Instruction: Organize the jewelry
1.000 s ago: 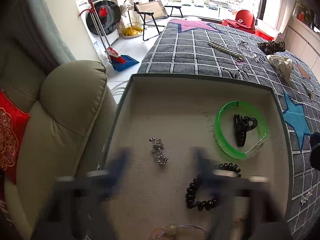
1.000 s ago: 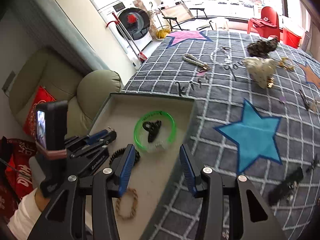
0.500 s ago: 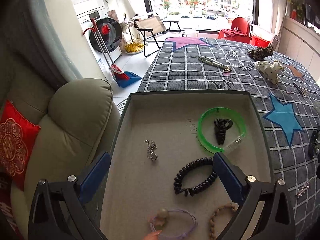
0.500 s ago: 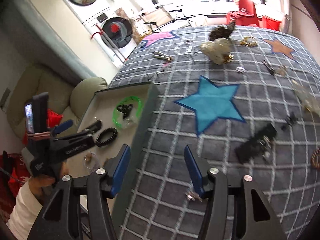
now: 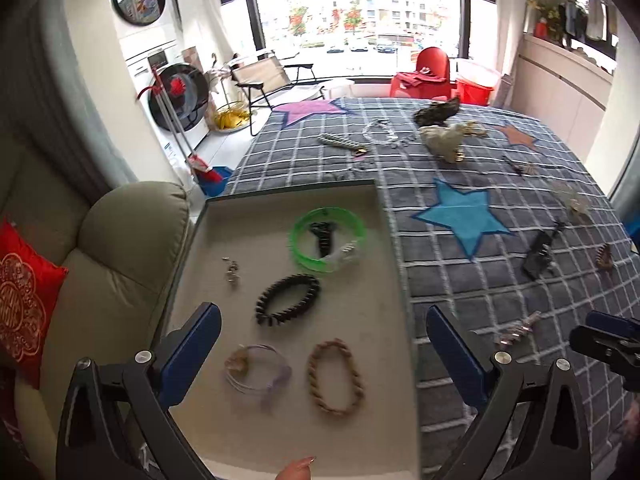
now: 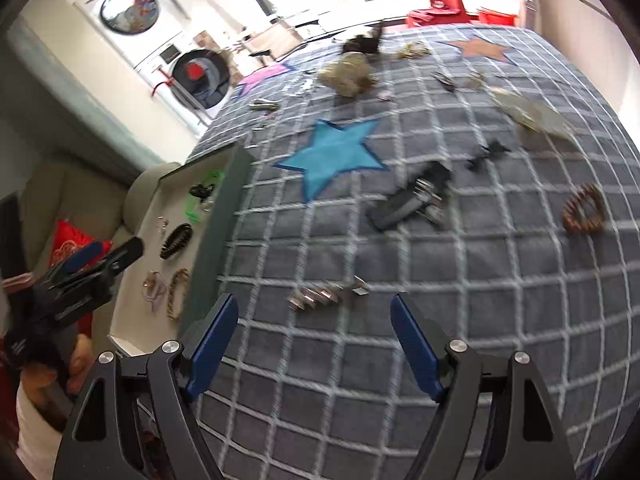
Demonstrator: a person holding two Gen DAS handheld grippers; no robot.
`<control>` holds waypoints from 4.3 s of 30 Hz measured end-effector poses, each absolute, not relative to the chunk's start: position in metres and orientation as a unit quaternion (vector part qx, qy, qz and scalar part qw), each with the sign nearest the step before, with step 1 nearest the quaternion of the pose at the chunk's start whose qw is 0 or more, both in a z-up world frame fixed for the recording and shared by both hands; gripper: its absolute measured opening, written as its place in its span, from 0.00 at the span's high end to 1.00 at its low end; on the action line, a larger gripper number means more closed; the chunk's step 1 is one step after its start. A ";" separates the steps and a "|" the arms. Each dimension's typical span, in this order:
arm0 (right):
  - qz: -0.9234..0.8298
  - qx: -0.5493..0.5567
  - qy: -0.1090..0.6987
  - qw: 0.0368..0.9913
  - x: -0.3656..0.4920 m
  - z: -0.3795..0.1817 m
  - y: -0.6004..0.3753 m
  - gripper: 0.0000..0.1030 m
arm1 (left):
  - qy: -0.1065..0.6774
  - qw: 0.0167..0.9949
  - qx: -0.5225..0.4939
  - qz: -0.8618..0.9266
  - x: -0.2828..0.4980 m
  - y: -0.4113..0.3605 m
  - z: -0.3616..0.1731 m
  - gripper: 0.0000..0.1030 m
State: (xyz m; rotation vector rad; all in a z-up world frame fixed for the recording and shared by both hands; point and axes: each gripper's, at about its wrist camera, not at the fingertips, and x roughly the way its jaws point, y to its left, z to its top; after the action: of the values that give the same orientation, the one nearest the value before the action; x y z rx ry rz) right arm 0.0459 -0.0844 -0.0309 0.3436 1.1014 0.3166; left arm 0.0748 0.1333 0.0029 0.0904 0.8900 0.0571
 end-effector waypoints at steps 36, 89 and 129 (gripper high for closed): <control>0.020 0.201 0.511 0.835 -0.023 -0.052 -0.237 0.00 | 0.476 0.868 0.129 -0.052 0.045 -0.012 -0.044 0.00; -0.058 0.104 0.510 0.852 0.119 -0.076 -0.225 0.00 | 0.507 0.842 0.093 -0.160 0.090 -0.047 -0.073 0.59; -0.010 0.125 0.495 0.860 0.036 -0.053 -0.206 0.77 | 0.485 0.871 0.001 -0.080 0.042 0.006 -0.046 0.00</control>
State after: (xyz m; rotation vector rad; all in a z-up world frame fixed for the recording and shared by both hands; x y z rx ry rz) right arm 0.0359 -0.2061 -0.0534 0.2630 1.0396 -0.0202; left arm 0.0417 0.0059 -0.0456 0.0027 1.0136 -0.1681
